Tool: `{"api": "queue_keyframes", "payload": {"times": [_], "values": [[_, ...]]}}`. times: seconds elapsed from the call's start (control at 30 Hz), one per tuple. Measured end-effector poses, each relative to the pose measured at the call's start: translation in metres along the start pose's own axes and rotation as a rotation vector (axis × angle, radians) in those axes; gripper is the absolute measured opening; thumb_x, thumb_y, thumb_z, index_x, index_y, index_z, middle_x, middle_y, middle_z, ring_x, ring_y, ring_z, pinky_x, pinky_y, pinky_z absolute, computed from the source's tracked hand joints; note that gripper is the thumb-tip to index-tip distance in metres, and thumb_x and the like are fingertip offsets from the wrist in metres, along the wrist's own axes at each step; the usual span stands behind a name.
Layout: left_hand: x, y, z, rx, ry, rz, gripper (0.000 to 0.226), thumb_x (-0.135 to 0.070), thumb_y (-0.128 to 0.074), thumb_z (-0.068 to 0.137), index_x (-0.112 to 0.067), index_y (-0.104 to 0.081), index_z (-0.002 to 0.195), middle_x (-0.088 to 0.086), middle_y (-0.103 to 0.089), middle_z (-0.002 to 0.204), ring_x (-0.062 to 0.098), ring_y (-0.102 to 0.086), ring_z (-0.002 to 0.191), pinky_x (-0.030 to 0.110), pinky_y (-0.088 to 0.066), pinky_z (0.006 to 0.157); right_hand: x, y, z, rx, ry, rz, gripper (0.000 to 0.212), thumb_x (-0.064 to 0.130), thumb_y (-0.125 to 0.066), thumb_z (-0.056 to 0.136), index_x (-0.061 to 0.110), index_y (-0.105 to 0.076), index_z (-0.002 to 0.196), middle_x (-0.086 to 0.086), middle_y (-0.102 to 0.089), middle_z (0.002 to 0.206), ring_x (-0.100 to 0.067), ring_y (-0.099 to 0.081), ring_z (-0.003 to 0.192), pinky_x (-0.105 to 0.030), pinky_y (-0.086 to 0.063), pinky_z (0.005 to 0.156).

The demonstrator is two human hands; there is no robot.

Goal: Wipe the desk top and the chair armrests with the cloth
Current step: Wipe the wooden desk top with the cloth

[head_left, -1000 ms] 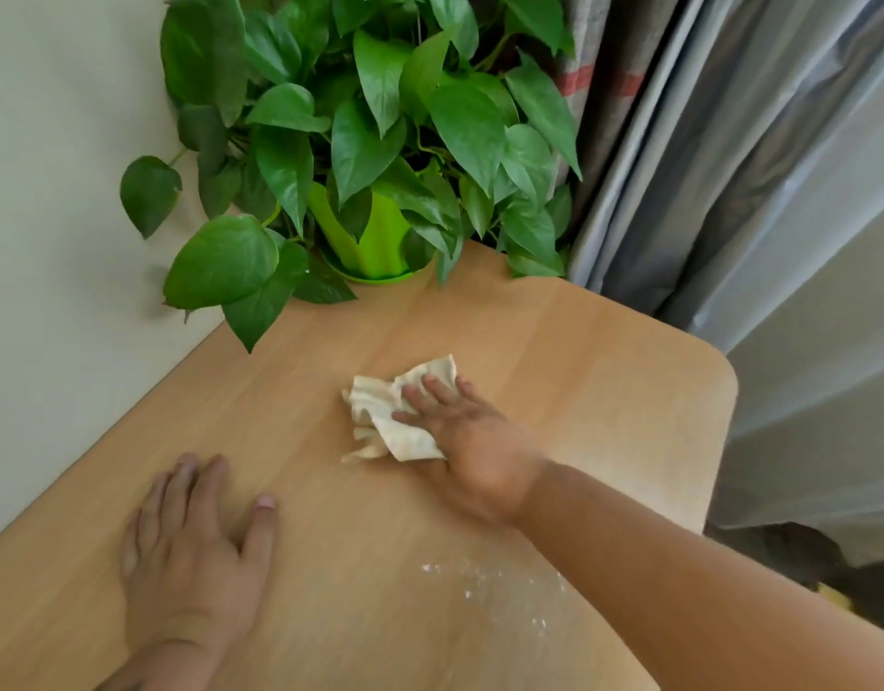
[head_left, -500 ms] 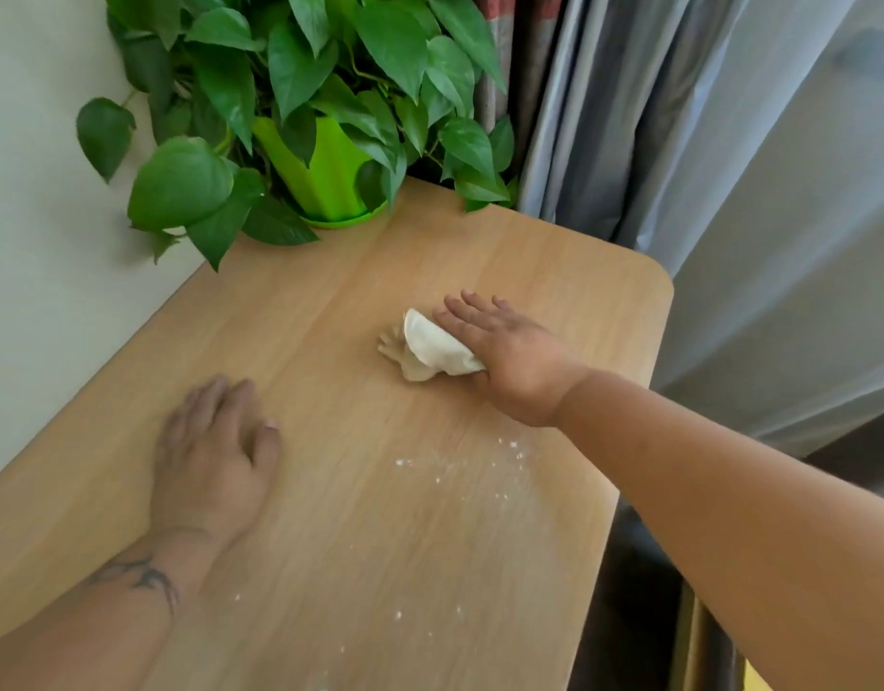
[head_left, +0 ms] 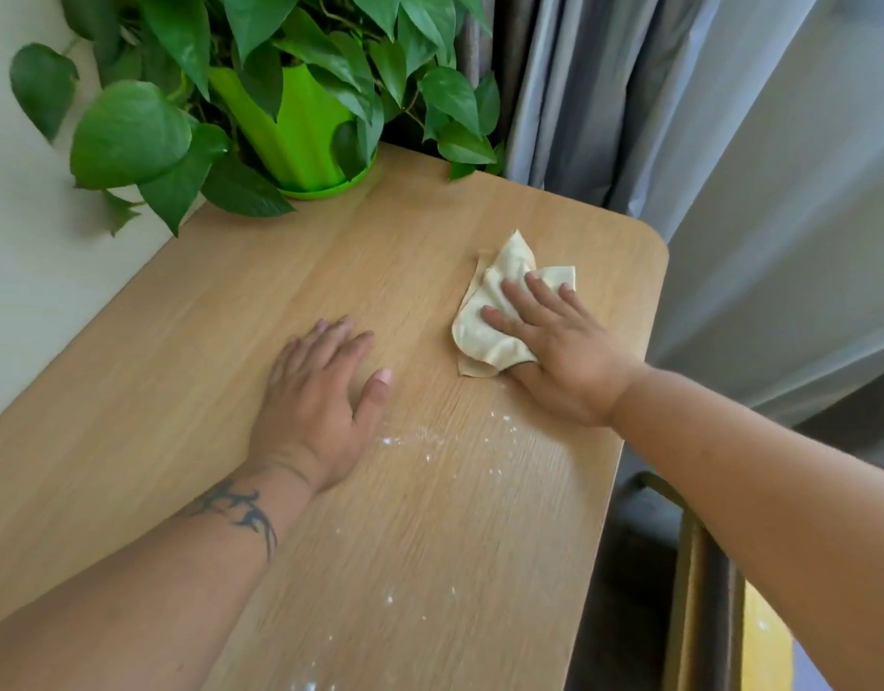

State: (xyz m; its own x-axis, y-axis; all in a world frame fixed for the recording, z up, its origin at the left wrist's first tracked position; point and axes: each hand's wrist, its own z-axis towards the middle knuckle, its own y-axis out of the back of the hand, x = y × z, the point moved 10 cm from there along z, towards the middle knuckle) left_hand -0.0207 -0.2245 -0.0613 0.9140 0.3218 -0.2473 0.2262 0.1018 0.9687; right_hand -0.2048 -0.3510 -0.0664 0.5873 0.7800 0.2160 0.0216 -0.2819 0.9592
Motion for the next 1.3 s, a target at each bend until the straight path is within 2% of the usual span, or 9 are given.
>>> {"api": "queue_keyframes", "payload": {"times": [0.13,0.27,0.37,0.53,0.63,0.83,1.03,1.2,1.3], "values": [[0.001,0.001,0.0,-0.023,-0.005,-0.046,0.07,-0.061,-0.011,0.094,-0.024,-0.044,0.143,-0.001,-0.033,0.156,0.015,-0.017,0.147,0.038,-0.006,0.121,0.039,-0.014,-0.031,-0.048,0.123,0.076,0.066,0.05,-0.022,0.094,0.026,-0.022,0.156,-0.004,-0.006,0.165,-0.025,0.009,0.151,-0.047,0.003,0.122],[0.001,0.002,0.001,-0.039,-0.009,-0.047,0.065,-0.057,-0.013,0.095,-0.025,-0.046,0.142,-0.001,-0.036,0.155,0.016,-0.02,0.147,0.037,-0.008,0.12,0.108,-0.039,-0.101,-0.063,0.303,0.137,0.067,0.026,-0.057,0.089,0.019,-0.035,0.151,-0.005,-0.021,0.162,-0.027,-0.006,0.151,-0.045,-0.001,0.12],[0.003,0.001,0.0,-0.043,-0.002,-0.038,0.063,-0.055,-0.014,0.096,-0.024,-0.047,0.141,0.0,-0.037,0.155,0.017,-0.02,0.146,0.038,-0.008,0.12,0.152,-0.069,-0.138,-0.027,0.413,0.266,0.059,0.026,-0.052,0.09,0.022,-0.04,0.148,0.0,-0.03,0.16,-0.017,-0.01,0.151,-0.039,-0.002,0.122],[0.004,0.0,0.002,-0.038,0.003,-0.049,0.063,-0.054,-0.014,0.096,-0.025,-0.047,0.141,0.001,-0.037,0.155,0.018,-0.022,0.146,0.039,-0.008,0.12,0.12,-0.002,-0.121,-0.177,0.063,0.954,0.058,0.013,-0.053,0.096,0.026,-0.037,0.15,0.009,-0.039,0.156,0.001,-0.027,0.143,-0.02,-0.023,0.116],[0.005,0.0,0.001,-0.042,0.004,-0.05,0.058,-0.048,-0.014,0.098,-0.026,-0.047,0.14,0.001,-0.039,0.153,0.018,-0.024,0.145,0.041,-0.013,0.119,0.102,0.035,-0.073,-0.272,0.038,0.703,0.057,0.016,-0.045,0.099,0.023,-0.029,0.153,0.008,-0.025,0.161,-0.003,-0.012,0.149,-0.028,-0.013,0.122],[0.011,0.009,0.0,-0.123,0.035,-0.259,0.059,-0.043,-0.015,0.098,-0.016,-0.047,0.14,0.004,-0.049,0.147,0.019,-0.032,0.142,0.034,-0.016,0.119,0.099,-0.02,0.004,-0.034,0.05,0.095,0.06,0.055,-0.024,0.096,0.037,-0.022,0.154,-0.007,0.0,0.166,-0.028,0.004,0.152,-0.046,0.005,0.122],[0.03,0.016,-0.014,-0.109,0.219,-0.44,0.056,-0.046,-0.019,0.098,-0.023,-0.055,0.133,0.002,-0.055,0.141,0.021,-0.045,0.134,0.037,-0.03,0.113,0.132,-0.03,-0.017,-0.045,0.202,0.106,0.06,0.043,-0.032,0.097,0.023,-0.031,0.153,-0.005,-0.017,0.165,-0.024,-0.007,0.152,-0.035,-0.002,0.122],[0.041,0.036,-0.07,-0.123,0.164,-0.329,0.039,-0.028,-0.032,0.101,0.0,-0.06,0.102,0.015,-0.063,0.097,0.028,-0.054,0.099,0.034,-0.038,0.085,0.225,-0.072,-0.105,0.045,0.461,0.197,0.065,0.04,-0.035,0.087,0.016,-0.045,0.146,-0.008,-0.033,0.158,-0.027,-0.022,0.149,-0.041,-0.009,0.122],[0.075,0.045,-0.112,-0.184,0.238,-0.235,0.033,-0.025,-0.037,0.102,-0.007,-0.063,0.111,0.012,-0.067,0.114,0.028,-0.057,0.109,0.03,-0.04,0.093,0.257,-0.084,-0.137,0.077,0.559,0.224,0.059,0.038,-0.037,0.09,0.016,-0.05,0.143,-0.007,-0.039,0.156,-0.024,-0.025,0.148,-0.04,-0.011,0.123]]}}
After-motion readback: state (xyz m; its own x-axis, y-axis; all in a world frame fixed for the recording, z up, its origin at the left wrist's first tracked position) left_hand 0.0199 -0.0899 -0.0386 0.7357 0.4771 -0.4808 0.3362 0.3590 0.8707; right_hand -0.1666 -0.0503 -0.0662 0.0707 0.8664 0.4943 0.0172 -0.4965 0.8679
